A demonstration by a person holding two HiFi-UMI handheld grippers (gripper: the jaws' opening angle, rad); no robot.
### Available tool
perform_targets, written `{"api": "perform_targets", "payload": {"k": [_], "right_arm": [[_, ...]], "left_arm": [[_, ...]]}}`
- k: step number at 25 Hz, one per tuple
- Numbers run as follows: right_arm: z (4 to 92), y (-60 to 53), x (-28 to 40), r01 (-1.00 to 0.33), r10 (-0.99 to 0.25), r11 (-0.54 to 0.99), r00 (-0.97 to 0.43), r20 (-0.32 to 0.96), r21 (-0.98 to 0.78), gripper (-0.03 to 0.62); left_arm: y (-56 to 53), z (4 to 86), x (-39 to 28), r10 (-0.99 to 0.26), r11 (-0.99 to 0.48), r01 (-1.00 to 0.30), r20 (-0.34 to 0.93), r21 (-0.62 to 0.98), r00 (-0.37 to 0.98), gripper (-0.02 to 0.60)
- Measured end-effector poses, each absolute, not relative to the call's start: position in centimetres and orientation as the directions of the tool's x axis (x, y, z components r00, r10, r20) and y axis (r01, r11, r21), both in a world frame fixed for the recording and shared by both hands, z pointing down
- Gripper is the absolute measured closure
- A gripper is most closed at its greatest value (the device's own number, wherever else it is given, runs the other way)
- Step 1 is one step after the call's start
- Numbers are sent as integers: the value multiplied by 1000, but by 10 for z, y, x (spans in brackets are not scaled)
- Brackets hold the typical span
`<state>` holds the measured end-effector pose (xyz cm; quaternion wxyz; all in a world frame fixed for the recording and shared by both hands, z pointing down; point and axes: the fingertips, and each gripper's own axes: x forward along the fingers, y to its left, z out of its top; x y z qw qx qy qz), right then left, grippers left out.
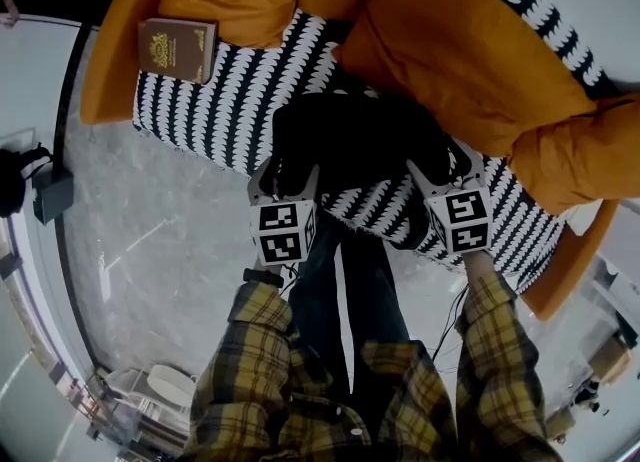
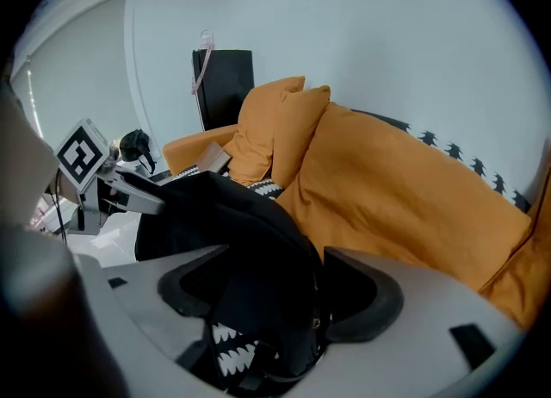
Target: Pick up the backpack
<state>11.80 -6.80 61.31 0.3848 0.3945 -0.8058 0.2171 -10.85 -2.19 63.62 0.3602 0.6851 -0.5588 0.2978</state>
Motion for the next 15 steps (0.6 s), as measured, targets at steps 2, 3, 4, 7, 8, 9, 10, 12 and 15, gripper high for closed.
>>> {"api": "perform_targets", "payload": {"k": [2, 3, 4, 7, 8, 9, 10, 12, 15], "right_arm": [[622, -66, 119, -810, -448, 582, -391, 804, -70, 269], [627, -66, 119, -816, -440, 573, -389, 810, -80, 268], [631, -66, 120, -821, -434, 564, -386, 814, -89, 268], [643, -68, 120, -825, -418, 556, -380, 825, -99, 269], [648, -69, 120, -824, -411, 558, -379, 829, -100, 268], [652, -71, 119, -821, -404, 562, -378, 833, -101, 269], [656, -72, 118, -819, -397, 565, -378, 837, -102, 269], [662, -75, 118, -815, -385, 571, -374, 844, -101, 269], [669, -80, 118, -813, -368, 572, -375, 851, -111, 269]], "left_arm": [[-22, 642, -108, -539, -121, -979, 817, 164, 203, 262], [-22, 645, -108, -534, -121, -979, 820, 165, 204, 261], [-22, 649, -108, -528, -119, -979, 824, 168, 205, 258], [-21, 661, -106, -499, -106, -976, 839, 190, 217, 258], [-20, 666, -106, -487, -104, -975, 845, 195, 221, 258], [-19, 671, -105, -475, -105, -975, 851, 198, 224, 258], [-18, 675, -105, -464, -107, -974, 856, 200, 227, 258], [-18, 683, -102, -446, -117, -972, 864, 202, 233, 258], [-20, 690, -100, -429, -124, -972, 872, 200, 235, 259]]}}
